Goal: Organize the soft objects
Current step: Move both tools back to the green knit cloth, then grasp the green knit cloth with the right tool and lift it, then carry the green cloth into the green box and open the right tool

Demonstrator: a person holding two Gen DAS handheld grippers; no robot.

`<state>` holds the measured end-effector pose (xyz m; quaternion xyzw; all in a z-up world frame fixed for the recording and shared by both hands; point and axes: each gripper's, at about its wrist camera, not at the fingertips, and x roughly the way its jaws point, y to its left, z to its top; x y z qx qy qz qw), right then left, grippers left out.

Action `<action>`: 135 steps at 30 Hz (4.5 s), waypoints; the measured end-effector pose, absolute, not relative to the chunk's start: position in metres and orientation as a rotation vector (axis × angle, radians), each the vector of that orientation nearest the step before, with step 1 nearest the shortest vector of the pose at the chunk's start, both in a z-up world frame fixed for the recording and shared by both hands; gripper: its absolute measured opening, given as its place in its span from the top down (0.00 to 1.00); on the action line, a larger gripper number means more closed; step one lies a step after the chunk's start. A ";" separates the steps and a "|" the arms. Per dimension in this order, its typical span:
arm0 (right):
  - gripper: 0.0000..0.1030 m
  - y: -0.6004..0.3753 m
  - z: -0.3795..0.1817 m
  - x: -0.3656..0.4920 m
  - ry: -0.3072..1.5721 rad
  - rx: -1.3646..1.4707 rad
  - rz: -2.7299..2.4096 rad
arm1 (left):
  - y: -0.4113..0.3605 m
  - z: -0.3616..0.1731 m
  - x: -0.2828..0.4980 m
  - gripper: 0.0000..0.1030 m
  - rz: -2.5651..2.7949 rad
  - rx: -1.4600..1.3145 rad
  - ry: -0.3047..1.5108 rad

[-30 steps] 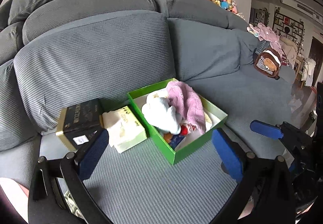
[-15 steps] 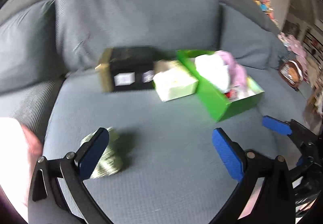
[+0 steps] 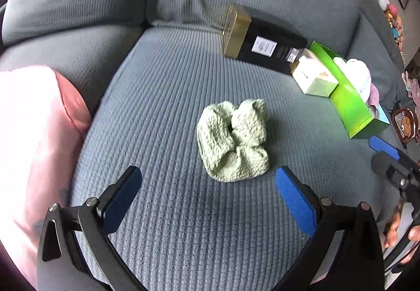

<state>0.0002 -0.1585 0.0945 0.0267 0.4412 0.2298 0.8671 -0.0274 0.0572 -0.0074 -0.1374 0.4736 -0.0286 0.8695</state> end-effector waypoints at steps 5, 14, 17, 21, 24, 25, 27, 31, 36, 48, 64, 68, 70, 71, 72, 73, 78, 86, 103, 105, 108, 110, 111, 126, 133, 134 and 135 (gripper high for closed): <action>0.08 -0.132 0.080 0.018 0.963 0.078 0.548 | 0.049 -0.016 -0.017 0.01 -0.115 -0.275 1.005; 0.08 -0.091 0.047 0.057 1.052 0.139 0.665 | 0.045 -0.030 0.004 0.02 -0.164 -0.271 1.017; 0.08 -0.080 0.037 0.068 1.083 0.152 0.690 | 0.046 -0.031 0.009 0.03 -0.167 -0.267 1.005; 0.11 -0.066 0.027 0.077 1.112 0.150 0.717 | 0.050 -0.031 0.011 0.07 -0.171 -0.264 0.991; 0.27 -0.059 0.022 0.081 1.136 0.158 0.743 | 0.049 -0.029 0.011 0.13 -0.181 -0.250 0.982; 0.31 -0.057 0.019 0.083 1.146 0.157 0.743 | 0.048 -0.028 0.011 0.19 -0.193 -0.243 0.977; 0.38 -0.057 0.015 0.086 1.162 0.165 0.742 | 0.045 -0.027 0.011 0.33 -0.214 -0.240 0.976; 0.50 -0.060 0.011 0.088 1.172 0.180 0.733 | 0.040 -0.026 0.011 0.47 -0.234 -0.251 0.970; 0.75 -0.063 0.012 0.087 1.179 0.189 0.757 | 0.042 -0.025 0.012 0.72 -0.278 -0.328 0.980; 0.81 -0.089 0.042 0.060 1.094 0.243 0.776 | 0.025 0.012 -0.007 0.82 -0.347 -0.291 0.922; 0.81 -0.204 0.076 0.007 0.943 0.325 0.600 | -0.081 0.046 -0.013 0.82 -0.558 -0.115 0.927; 0.81 -0.232 0.083 0.001 0.895 0.333 0.543 | -0.109 0.053 -0.004 0.82 -0.599 -0.072 0.917; 0.81 -0.249 0.087 0.001 0.869 0.355 0.524 | -0.124 0.060 0.003 0.82 -0.613 -0.045 0.900; 0.81 -0.255 0.089 0.001 0.855 0.364 0.515 | -0.128 0.062 0.005 0.82 -0.616 -0.036 0.895; 0.81 -0.261 0.091 0.002 0.841 0.371 0.505 | -0.134 0.065 0.008 0.82 -0.618 -0.025 0.888; 0.81 -0.269 0.093 0.003 0.826 0.378 0.497 | -0.141 0.068 0.011 0.81 -0.625 -0.015 0.881; 0.81 -0.299 0.105 0.007 0.762 0.400 0.457 | -0.169 0.080 0.028 0.81 -0.650 0.023 0.858; 0.81 -0.344 0.121 0.019 0.690 0.421 0.398 | -0.211 0.096 0.053 0.81 -0.697 0.079 0.816; 0.81 -0.392 0.145 0.046 0.615 0.409 0.336 | -0.255 0.118 0.092 0.81 -0.721 0.121 0.756; 0.81 -0.393 0.146 0.049 0.613 0.406 0.332 | -0.259 0.119 0.096 0.81 -0.720 0.123 0.755; 0.81 -0.395 0.147 0.055 0.615 0.408 0.331 | -0.261 0.119 0.099 0.81 -0.717 0.122 0.754; 0.81 -0.396 0.148 0.059 0.617 0.401 0.328 | -0.261 0.121 0.100 0.81 -0.715 0.124 0.749; 0.81 -0.396 0.149 0.060 0.616 0.396 0.326 | -0.263 0.121 0.102 0.81 -0.715 0.125 0.748; 0.81 -0.415 0.140 0.100 0.647 0.407 0.290 | -0.283 0.114 0.139 0.79 -0.690 0.145 0.769; 0.81 -0.420 0.125 0.124 0.699 0.418 0.275 | -0.293 0.100 0.162 0.79 -0.672 0.148 0.824; 0.81 -0.420 0.122 0.128 0.708 0.414 0.273 | -0.295 0.098 0.166 0.79 -0.668 0.153 0.832; 0.81 -0.420 0.120 0.131 0.716 0.411 0.271 | -0.297 0.097 0.167 0.79 -0.665 0.156 0.837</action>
